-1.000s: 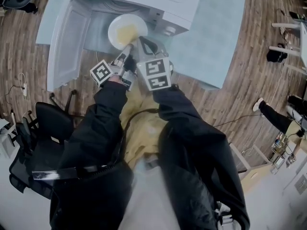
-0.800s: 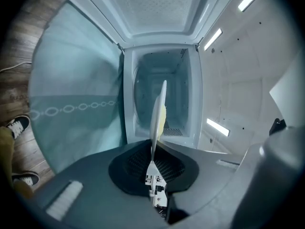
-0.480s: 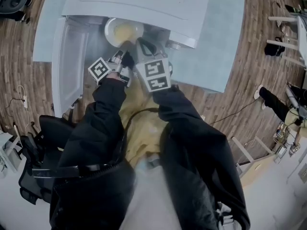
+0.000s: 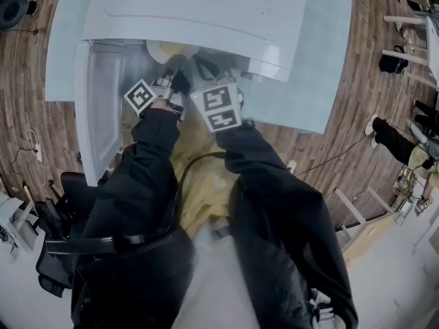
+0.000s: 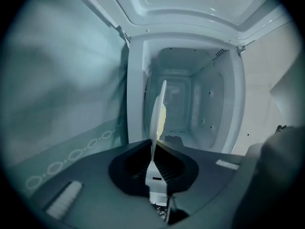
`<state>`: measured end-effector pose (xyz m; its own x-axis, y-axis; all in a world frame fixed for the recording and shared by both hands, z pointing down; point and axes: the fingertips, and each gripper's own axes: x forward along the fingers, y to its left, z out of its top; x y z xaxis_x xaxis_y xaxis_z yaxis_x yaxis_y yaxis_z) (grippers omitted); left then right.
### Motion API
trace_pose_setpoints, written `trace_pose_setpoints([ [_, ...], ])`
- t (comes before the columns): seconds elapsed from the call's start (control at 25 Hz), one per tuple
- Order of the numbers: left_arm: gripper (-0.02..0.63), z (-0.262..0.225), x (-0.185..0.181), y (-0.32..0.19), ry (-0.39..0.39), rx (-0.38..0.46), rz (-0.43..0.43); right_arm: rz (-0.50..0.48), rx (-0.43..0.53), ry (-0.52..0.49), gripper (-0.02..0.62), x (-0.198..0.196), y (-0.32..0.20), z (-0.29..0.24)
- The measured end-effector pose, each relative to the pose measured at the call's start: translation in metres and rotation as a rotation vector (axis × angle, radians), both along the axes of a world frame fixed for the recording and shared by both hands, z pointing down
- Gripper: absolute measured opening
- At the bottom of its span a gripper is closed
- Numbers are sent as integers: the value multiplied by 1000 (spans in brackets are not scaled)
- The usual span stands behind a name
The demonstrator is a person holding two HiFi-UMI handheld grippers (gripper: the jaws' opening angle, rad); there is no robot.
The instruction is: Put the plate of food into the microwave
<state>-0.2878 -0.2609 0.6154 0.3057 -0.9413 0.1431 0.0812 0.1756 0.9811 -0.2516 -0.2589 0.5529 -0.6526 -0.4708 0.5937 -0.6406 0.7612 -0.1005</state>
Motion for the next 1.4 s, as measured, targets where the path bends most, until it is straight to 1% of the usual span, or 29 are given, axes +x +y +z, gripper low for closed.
trace_pose_setpoints([
  [0.4, 12, 11, -2, -15, 21, -29, 0, 24, -23, 2, -3, 0, -3, 6],
  [0.52, 12, 5, -5, -18, 37, -21, -5, 33, -26, 1, -3, -2, -2, 6],
  [0.64, 14, 4, -9, -19, 36, -22, 2, 43, -29, 2, -3, -4, -1, 5],
  [0.76, 17, 3, -5, -22, 40, -19, 14, 52, -32, 2, -3, 1, -3, 6],
  [1.0, 31, 1, -2, -23, 31, 2, -6, 56, -40, 2, -3, 7, -1, 8],
  [1.08, 46, 4, -2, -22, 16, -4, 0, 58, -43, 4, -3, 8, 0, 10],
  [1.12, 78, 6, -2, -21, 10, -8, 3, 58, -43, 4, -3, 9, 0, 11],
  [1.16, 85, 10, -2, -19, 6, -14, 4, 58, -43, 5, -3, 9, 1, 11],
  [1.24, 91, 15, -3, -16, 4, -19, -1, 56, -42, 5, -3, 10, 1, 12],
  [1.32, 97, 10, -2, -13, 18, -5, -9, 52, -39, 5, -3, 10, 3, 11],
  [1.4, 97, 8, 0, -9, 6, -8, -6, 49, -36, 5, -3, 11, 5, 9],
])
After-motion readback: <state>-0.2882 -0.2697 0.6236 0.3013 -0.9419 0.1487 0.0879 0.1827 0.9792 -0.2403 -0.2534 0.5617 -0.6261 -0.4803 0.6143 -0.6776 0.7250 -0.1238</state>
